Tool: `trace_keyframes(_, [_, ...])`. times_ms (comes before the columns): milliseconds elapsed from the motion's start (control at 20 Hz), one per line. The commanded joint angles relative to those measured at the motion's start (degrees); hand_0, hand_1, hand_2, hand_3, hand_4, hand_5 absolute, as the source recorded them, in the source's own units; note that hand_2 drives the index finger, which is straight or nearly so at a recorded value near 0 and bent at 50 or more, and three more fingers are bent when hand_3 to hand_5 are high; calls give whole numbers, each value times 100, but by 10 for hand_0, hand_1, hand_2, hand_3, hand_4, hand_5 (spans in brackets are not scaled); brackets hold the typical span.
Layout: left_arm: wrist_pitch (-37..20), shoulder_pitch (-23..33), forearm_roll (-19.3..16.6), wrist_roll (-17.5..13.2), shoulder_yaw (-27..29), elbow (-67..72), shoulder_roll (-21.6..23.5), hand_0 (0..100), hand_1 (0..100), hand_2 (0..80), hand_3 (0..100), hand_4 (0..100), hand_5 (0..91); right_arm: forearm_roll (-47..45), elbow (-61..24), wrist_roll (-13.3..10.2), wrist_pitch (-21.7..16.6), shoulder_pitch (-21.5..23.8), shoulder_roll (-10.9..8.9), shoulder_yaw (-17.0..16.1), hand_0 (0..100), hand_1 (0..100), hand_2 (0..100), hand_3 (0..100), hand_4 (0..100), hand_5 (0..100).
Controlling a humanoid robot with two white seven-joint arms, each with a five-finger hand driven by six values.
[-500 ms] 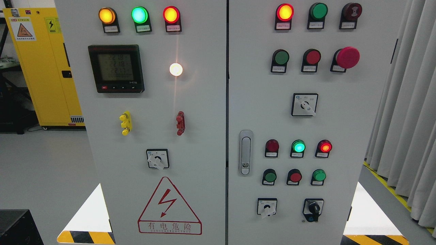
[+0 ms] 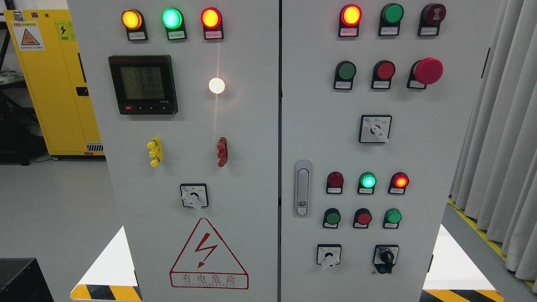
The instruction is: Press green start button
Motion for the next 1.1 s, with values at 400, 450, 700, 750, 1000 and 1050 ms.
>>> trace_keyframes(400, [1, 0, 1, -5, 2, 0, 4, 120, 556, 0, 0, 0, 0, 531, -8, -104, 222, -339, 18, -142, 310, 561, 0, 82, 158, 40])
trace_keyframes(450, [1, 0, 1, -5, -7, 0, 4, 120, 556, 0, 0, 0, 0, 891, 0, -244, 258, -356, 18, -282, 295, 589, 0, 146, 276, 127])
trace_keyframes(700, [1, 0, 1, -5, 2, 0, -5, 120, 556, 0, 0, 0, 0, 2668, -61, -728, 302, -559, 70, -872, 315, 689, 0, 471, 591, 563])
trace_keyframes(750, [1, 0, 1, -5, -7, 0, 4, 120, 556, 0, 0, 0, 0, 2792, -148, -729, 302, -559, 70, -872, 318, 718, 0, 589, 699, 681])
trace_keyframes(1000, [1, 0, 1, -5, -7, 0, -5, 120, 556, 0, 0, 0, 0, 3495, -421, -729, 504, -585, 70, -916, 358, 763, 0, 786, 850, 876])
trace_keyframes(1050, [1, 0, 1, -5, 2, 0, 4, 120, 556, 0, 0, 0, 0, 3618, -447, -729, 548, -594, 70, -951, 357, 768, 0, 812, 866, 925])
